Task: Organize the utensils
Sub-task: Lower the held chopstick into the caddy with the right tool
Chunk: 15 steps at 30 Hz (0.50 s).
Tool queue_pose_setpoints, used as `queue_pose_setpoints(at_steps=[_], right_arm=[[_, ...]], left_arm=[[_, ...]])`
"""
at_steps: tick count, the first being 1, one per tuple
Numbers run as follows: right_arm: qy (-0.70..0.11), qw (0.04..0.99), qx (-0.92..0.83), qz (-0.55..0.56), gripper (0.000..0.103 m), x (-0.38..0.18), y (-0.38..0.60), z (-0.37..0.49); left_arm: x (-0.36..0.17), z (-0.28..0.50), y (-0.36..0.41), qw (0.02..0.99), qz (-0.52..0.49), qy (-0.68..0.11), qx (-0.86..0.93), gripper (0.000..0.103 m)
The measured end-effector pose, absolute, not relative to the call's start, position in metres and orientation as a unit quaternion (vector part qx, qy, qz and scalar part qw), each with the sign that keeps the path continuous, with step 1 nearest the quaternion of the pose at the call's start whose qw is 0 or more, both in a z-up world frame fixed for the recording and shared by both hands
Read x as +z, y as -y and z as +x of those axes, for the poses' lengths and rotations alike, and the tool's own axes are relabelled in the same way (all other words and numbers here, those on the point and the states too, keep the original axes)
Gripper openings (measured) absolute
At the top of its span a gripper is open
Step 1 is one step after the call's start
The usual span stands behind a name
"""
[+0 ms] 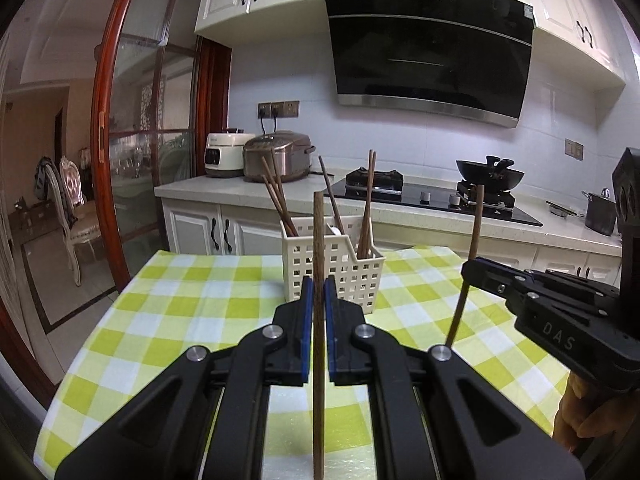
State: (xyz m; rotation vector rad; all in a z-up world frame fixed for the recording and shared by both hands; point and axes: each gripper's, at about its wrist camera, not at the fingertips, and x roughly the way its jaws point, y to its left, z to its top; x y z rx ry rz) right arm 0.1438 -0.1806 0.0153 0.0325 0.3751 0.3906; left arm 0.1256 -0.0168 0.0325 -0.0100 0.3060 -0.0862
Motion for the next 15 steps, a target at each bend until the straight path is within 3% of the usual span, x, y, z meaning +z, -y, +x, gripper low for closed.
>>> queue_pose_setpoints(at_steps=[15], right_arm=[[-0.175, 0.964, 0.198, 0.011, 0.007, 0.0232, 0.1821, 0.1368]], left_arm=[[0.0411, 0.1291, 0.0179, 0.989, 0.004, -0.141, -0.044, 0.006]])
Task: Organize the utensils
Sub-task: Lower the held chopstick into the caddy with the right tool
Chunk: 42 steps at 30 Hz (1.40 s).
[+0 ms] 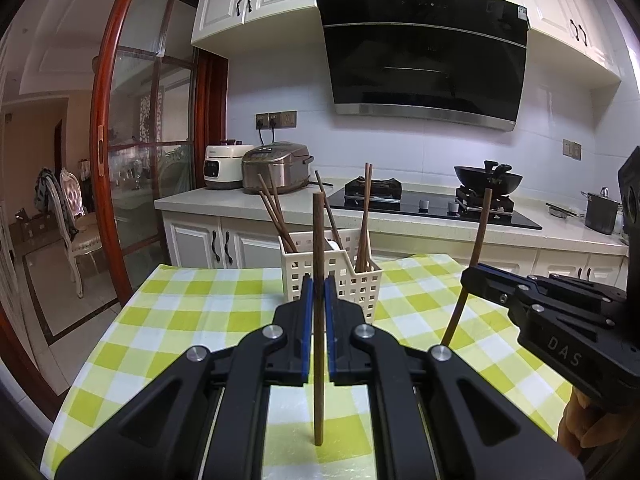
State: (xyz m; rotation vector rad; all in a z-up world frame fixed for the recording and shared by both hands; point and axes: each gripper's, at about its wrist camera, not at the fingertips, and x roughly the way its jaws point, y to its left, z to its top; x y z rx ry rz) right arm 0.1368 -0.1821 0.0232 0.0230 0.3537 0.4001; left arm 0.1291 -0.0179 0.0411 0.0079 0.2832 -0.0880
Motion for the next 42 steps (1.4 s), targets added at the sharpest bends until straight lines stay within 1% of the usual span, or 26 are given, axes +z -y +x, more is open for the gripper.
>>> queue_pose_setpoints(at_steps=[15, 23, 33, 42], right_arm=[[-0.167, 0.967, 0.191, 0.006, 0.007, 0.034, 0.185, 0.157], [-0.153, 0.969, 0.196, -0.003, 0.007, 0.052, 0.183, 0.182], [-0.137, 0.971, 0.197, -0.001, 0.007, 0.093, 0.191, 0.234], [-0.115, 0.975, 0.19, -0.018, 0.007, 0.123, 0.184, 0.27]], left_arm=[[0.046, 0.139, 0.021, 0.989, 0.016, -0.138, -0.046, 0.006], [0.064, 0.161, 0.016, 0.99, 0.022, -0.131, -0.053, 0.006], [0.115, 0.212, 0.014, 0.991, 0.024, -0.113, -0.066, 0.006], [0.174, 0.244, 0.023, 0.995, 0.046, -0.067, -0.06, 0.006]])
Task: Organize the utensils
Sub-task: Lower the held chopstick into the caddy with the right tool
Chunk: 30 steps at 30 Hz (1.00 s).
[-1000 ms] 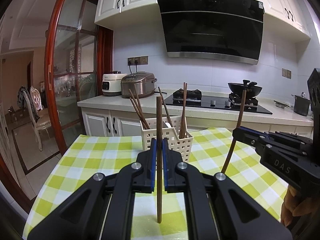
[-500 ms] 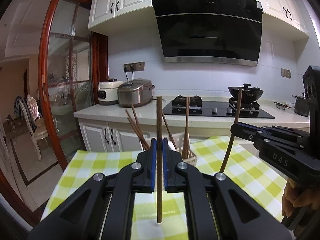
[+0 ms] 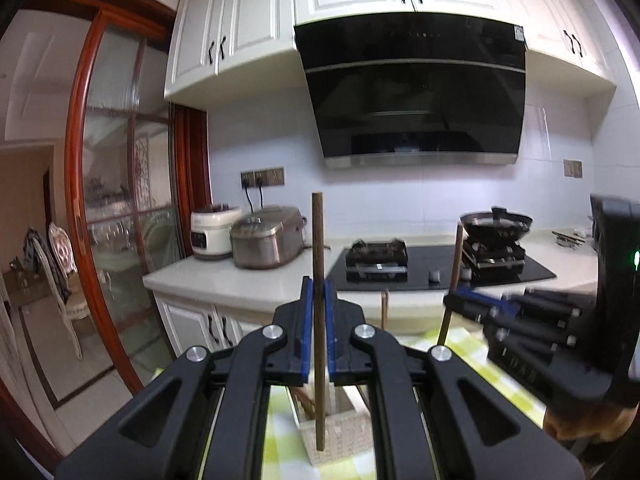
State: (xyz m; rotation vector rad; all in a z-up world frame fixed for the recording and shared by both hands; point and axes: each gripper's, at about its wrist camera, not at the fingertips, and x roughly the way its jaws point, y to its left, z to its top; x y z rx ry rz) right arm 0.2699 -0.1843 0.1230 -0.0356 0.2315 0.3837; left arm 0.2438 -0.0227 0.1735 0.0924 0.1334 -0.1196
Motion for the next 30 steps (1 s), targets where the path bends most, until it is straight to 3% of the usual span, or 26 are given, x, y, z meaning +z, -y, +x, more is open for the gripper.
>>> queue_pose_setpoints(at_steps=[9, 21, 30], right_arm=[[-0.103, 0.975, 0.193, -0.044, 0.007, 0.128, 0.164, 0.304], [-0.175, 0.964, 0.19, -0.054, 0.007, 0.077, 0.158, 0.355], [-0.153, 0.966, 0.202, -0.047, 0.007, 0.072, 0.155, 0.358]], left_arm=[[0.19, 0.296, 0.028, 0.996, 0.027, -0.061, -0.057, 0.006], [0.13, 0.356, 0.007, 0.987, -0.035, -0.142, -0.067, 0.006], [0.092, 0.369, 0.001, 0.982, -0.038, -0.177, -0.06, 0.006]])
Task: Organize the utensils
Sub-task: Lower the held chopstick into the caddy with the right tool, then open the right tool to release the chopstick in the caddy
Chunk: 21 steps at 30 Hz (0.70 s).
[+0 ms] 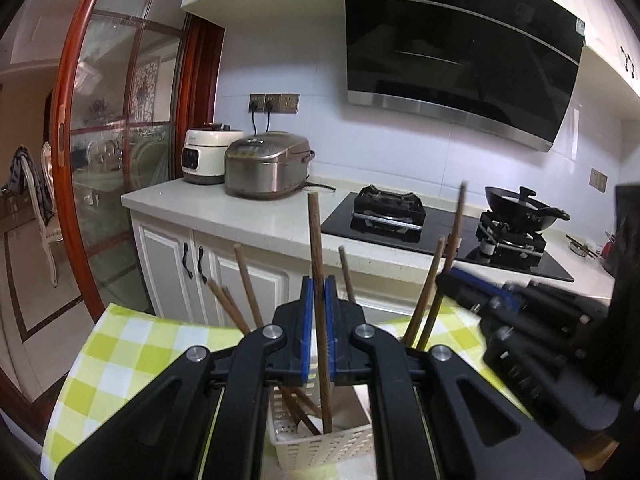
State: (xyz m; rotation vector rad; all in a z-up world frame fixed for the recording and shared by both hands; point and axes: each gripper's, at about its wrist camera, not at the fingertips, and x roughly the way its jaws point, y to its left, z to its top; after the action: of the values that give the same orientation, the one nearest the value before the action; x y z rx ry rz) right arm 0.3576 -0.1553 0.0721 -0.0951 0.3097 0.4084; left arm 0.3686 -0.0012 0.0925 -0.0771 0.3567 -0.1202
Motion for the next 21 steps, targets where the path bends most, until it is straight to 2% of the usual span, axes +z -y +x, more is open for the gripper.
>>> queue_pose_setpoints(at_steps=[5, 10, 13, 15, 16, 17, 19, 21], right_arm=[[-0.154, 0.965, 0.19, -0.09, 0.007, 0.07, 0.142, 0.357], [-0.187, 0.961, 0.194, -0.067, 0.008, 0.063, 0.145, 0.37], [-0.192, 0.962, 0.189, -0.05, 0.01, 0.063, 0.153, 0.371], [-0.191, 0.962, 0.188, -0.042, 0.014, 0.066, 0.159, 0.369], [-0.19, 0.963, 0.186, -0.038, 0.021, 0.067, 0.162, 0.368], [-0.189, 0.964, 0.186, -0.034, 0.033, 0.068, 0.165, 0.366], [-0.184, 0.964, 0.19, -0.016, 0.046, 0.072, 0.173, 0.361], [-0.18, 0.965, 0.192, -0.007, 0.046, 0.076, 0.178, 0.354]], left_arm=[[0.09, 0.365, 0.002, 0.982, -0.03, -0.176, -0.058, 0.006], [0.092, 0.359, 0.0, 0.984, -0.029, -0.169, -0.049, 0.007], [0.094, 0.353, -0.005, 0.985, -0.032, -0.164, -0.041, 0.015], [0.096, 0.349, -0.008, 0.986, -0.034, -0.162, -0.035, 0.024], [0.096, 0.346, -0.012, 0.986, -0.037, -0.16, -0.031, 0.027], [0.097, 0.343, -0.015, 0.986, -0.04, -0.159, -0.028, 0.031], [0.097, 0.334, -0.021, 0.986, -0.047, -0.156, -0.022, 0.037], [0.097, 0.325, -0.026, 0.987, -0.052, -0.152, -0.016, 0.05]])
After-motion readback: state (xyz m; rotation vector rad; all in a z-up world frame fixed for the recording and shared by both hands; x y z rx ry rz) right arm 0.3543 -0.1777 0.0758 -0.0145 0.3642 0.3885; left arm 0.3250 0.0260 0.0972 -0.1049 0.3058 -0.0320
